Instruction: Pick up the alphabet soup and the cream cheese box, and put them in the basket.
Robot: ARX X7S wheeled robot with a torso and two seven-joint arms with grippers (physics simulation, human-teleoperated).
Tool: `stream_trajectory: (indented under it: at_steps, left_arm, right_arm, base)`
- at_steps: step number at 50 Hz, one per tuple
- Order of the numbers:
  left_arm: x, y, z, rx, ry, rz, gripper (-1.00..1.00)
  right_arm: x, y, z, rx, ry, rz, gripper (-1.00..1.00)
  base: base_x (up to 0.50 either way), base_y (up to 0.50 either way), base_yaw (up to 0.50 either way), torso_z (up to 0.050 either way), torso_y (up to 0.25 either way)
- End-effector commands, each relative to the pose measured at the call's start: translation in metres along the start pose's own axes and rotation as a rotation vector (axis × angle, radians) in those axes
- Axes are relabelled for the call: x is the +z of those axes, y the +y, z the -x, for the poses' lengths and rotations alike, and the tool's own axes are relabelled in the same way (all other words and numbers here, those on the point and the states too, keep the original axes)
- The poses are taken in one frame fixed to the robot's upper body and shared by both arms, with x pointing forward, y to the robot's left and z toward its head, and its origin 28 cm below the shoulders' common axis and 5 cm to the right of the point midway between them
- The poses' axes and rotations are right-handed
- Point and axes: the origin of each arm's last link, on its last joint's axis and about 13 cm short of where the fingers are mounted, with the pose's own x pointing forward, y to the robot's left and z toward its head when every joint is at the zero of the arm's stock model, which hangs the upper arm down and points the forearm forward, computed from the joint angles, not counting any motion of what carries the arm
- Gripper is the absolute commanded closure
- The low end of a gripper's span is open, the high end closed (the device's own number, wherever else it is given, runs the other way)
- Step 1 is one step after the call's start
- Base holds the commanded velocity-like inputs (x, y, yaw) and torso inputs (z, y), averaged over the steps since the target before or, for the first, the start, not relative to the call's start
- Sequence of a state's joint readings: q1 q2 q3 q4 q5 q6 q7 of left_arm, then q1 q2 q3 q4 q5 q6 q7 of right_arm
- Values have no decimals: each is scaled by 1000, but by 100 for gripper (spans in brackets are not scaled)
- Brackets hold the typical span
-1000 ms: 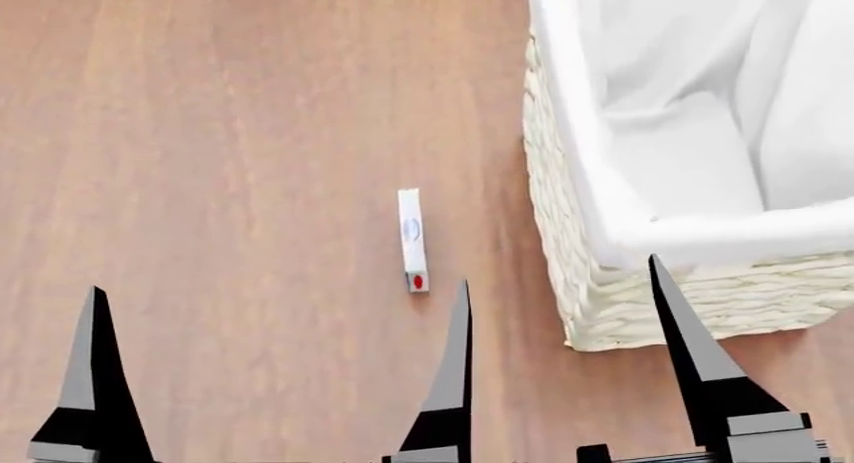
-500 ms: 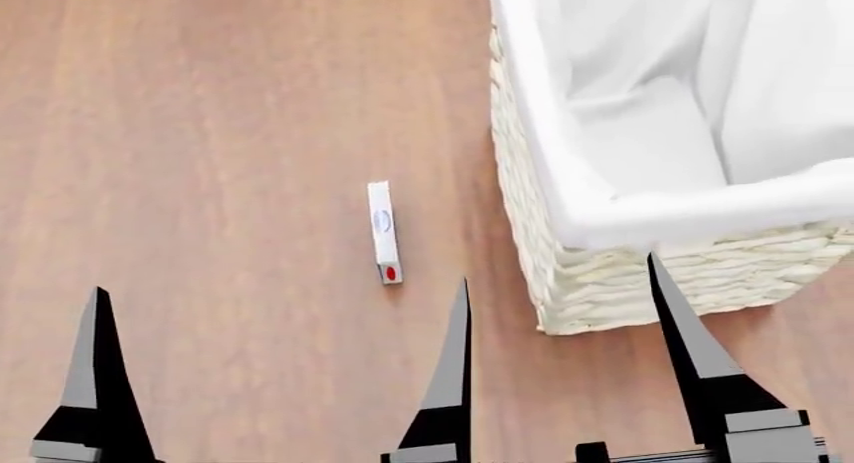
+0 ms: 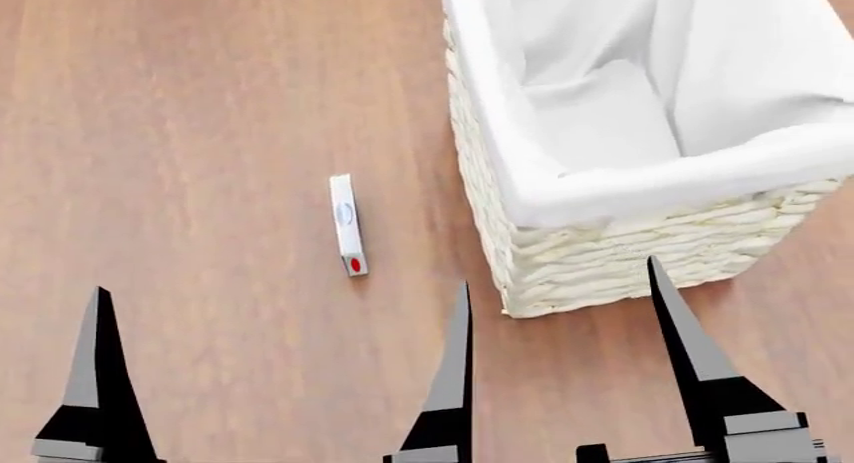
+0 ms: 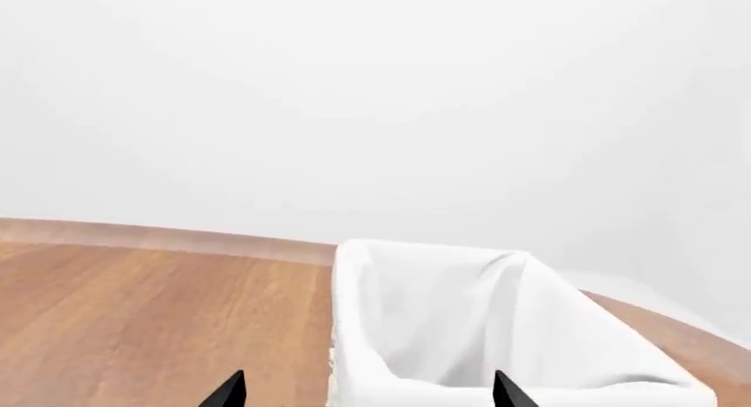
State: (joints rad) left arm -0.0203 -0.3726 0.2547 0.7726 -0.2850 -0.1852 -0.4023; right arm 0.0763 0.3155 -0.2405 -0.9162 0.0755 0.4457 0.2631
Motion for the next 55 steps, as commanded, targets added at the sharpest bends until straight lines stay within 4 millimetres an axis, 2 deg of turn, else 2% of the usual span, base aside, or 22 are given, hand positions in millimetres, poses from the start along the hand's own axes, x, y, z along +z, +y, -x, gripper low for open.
stream_trajectory:
  at_steps: [1,11,16,55]
  left_arm:
    - [0,1,0,4,1,-2,-100]
    - [-1,1,-1,6,1,-1,-100]
    - [-1,1,-1,10,-2,-1,-100]
    - [0,1,1,8,0,15,-100]
  right_arm:
    - [2,0,-1,1,-1,0,-100]
    - [-3,1,1,1,0,-1,-100]
    - [3,0,-1,2,-4,2,-100]
    - [4,2,1,7,10,16,-100]
  base:
    - [0,0,-180,0,0]
    - [0,0,-182,0,0]
    - [0,0,-182,0,0]
    - [0,0,-181,0,0]
